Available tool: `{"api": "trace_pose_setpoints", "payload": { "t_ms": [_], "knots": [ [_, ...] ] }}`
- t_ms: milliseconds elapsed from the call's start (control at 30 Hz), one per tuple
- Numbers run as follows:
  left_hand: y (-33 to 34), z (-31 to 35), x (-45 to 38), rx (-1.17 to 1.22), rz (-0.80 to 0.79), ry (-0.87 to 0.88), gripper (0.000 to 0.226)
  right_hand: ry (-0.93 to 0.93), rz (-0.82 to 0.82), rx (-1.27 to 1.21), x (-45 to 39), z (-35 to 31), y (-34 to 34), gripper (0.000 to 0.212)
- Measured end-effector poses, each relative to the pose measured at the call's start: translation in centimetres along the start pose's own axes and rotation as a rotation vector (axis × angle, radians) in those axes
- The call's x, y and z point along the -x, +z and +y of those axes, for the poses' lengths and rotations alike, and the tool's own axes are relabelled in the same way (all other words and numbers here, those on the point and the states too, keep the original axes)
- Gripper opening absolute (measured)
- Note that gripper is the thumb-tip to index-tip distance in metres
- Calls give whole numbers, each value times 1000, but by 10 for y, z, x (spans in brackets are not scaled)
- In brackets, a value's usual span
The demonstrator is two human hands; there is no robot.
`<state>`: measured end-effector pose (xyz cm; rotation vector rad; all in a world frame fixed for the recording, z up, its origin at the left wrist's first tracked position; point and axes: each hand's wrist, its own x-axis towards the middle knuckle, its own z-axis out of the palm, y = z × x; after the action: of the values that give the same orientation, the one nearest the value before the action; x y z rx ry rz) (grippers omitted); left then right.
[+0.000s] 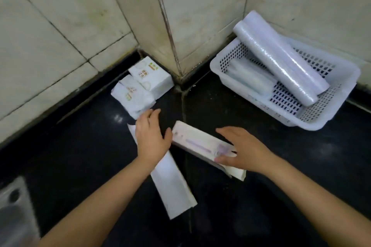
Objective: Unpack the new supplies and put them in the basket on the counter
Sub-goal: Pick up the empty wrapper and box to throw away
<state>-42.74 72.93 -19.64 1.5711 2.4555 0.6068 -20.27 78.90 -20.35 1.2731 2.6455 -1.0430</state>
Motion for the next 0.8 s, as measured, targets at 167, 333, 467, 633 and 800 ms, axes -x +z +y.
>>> {"api": "trace_pose_setpoints", "payload": {
  "t_ms": [167,333,467,633,800],
  "knots": [
    [-3,-37,53,82,-363,-547,96,129,26,296,1,-27,37,87],
    [0,-37,66,310,-451,-519,61,261,164,165,24,-53,48,76],
    [-21,-38,77,315,-451,-244,61,391,388,73,68,-76,55,76],
    [-50,-3,106,356,-474,113,65,676,669,-79,154,-104,75,65],
    [-53,81,175,284,-640,444,39,971,853,-102,281,-122,99,59]
  ]
}}
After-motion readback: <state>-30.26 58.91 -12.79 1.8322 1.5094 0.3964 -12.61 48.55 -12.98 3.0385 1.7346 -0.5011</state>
